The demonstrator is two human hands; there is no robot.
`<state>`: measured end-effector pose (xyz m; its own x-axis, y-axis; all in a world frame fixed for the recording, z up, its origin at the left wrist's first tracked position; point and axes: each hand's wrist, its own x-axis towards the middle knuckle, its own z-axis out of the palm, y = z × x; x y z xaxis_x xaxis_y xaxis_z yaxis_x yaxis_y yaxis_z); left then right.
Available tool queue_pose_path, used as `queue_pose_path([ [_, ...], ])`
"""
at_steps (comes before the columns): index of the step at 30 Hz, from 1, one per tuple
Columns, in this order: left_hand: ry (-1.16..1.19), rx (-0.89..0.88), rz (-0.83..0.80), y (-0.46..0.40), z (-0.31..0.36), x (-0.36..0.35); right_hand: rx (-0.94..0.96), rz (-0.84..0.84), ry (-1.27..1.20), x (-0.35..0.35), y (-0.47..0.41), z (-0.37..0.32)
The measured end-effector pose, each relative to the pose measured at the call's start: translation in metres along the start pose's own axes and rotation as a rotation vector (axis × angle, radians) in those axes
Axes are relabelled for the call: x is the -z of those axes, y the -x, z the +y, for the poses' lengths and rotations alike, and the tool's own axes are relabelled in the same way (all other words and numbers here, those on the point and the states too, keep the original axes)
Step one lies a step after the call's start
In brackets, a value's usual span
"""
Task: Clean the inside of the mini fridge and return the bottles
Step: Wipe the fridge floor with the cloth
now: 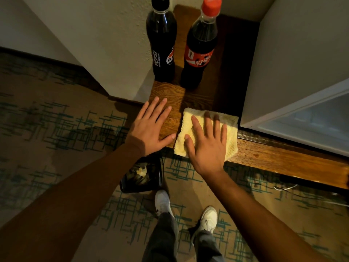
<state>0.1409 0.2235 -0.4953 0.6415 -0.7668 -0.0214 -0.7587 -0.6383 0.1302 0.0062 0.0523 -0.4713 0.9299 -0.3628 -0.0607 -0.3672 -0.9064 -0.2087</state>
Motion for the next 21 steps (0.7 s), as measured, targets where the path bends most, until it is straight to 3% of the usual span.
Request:
queue_pose_path([
  [9, 0.030, -0.005, -0.019, 0.002, 0.000, 0.008, 0.000, -0.103, -0.034, 0.031, -0.015, -0.004],
  [12, 0.230, 0.022, -0.041, -0.001, -0.005, 0.017, -0.030, -0.040, -0.163, 0.070, -0.033, -0.007],
  [15, 0.394, 0.053, 0.168, -0.005, -0.017, 0.038, -0.011, 0.115, -0.257, 0.116, -0.050, -0.018],
  [17, 0.346, 0.071, 0.334, -0.012, -0.031, 0.061, 0.000, 0.236, -0.319, 0.143, -0.060, -0.025],
  [21, 0.243, 0.177, 0.484, -0.037, -0.052, 0.126, 0.037, 0.396, -0.482, 0.176, -0.081, -0.039],
])
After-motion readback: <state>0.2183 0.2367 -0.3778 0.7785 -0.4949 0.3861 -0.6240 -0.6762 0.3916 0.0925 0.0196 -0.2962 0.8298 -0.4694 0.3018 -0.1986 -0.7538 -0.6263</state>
